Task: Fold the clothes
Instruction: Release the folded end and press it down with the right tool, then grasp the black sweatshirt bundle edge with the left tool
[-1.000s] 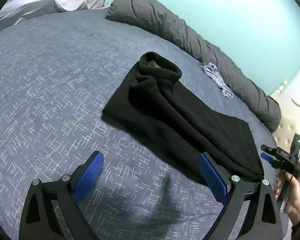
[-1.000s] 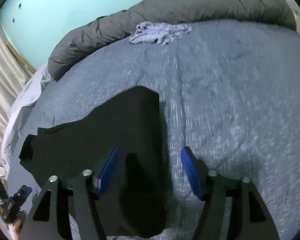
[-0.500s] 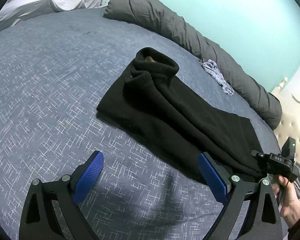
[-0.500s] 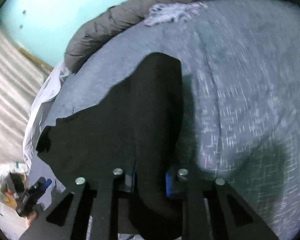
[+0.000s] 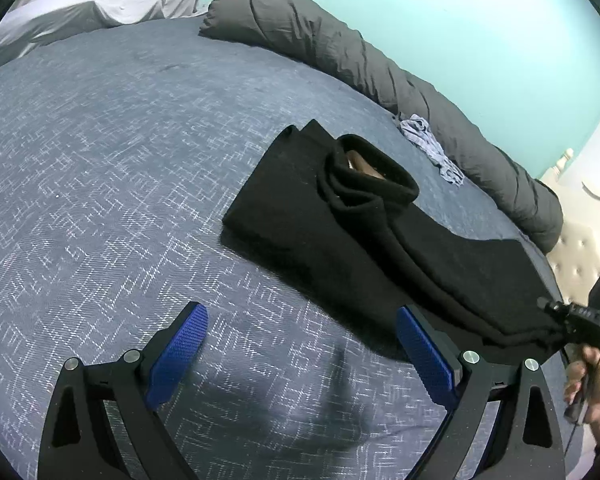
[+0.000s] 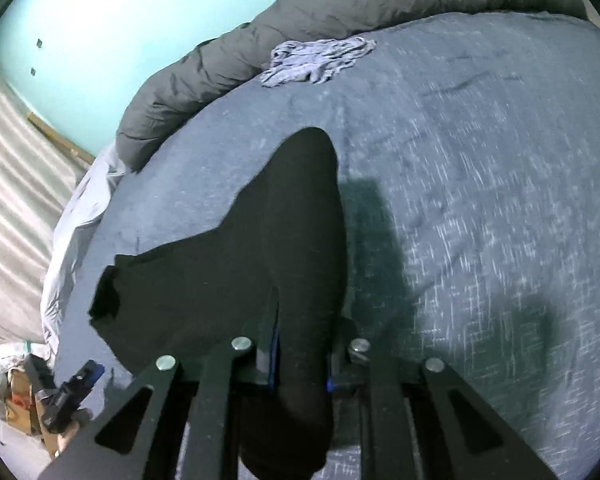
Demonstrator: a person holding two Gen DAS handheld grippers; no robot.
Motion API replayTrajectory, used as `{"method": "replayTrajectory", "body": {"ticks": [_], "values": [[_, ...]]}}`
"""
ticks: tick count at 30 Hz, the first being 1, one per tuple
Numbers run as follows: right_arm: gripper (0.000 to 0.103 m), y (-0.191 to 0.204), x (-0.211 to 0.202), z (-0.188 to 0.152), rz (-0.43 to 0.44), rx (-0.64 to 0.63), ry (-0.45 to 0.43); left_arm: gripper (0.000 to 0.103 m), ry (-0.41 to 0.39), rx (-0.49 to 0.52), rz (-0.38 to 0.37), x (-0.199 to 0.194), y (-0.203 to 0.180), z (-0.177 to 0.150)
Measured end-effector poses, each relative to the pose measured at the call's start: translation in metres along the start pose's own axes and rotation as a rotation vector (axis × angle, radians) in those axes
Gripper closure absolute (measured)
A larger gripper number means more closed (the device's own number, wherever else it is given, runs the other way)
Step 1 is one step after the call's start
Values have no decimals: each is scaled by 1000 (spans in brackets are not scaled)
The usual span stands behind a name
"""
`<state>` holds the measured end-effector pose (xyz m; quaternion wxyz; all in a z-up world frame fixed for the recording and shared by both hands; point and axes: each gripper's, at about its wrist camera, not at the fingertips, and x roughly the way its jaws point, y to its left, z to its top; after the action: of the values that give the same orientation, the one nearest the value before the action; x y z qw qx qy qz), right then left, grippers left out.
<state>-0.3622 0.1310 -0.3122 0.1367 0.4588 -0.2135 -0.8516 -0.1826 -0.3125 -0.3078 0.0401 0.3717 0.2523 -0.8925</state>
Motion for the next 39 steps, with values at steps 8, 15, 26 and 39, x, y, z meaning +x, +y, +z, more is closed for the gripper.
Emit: {"method": "replayTrajectory", "body": {"ticks": [8, 15, 26, 39], "values": [[66, -31, 13, -15, -36, 73, -8, 6, -5, -1, -4, 1, -3, 5], [48, -36, -33, -24, -70, 38, -137, 6, -44, 38, -19, 2, -24, 20], [46, -32, -85, -100, 5, 7, -188, 6, -72, 104, 25, 28, -50, 39], [46, -8, -65, -104, 72, -106, -181, 6, -52, 57, 130, 49, -17, 50]]}}
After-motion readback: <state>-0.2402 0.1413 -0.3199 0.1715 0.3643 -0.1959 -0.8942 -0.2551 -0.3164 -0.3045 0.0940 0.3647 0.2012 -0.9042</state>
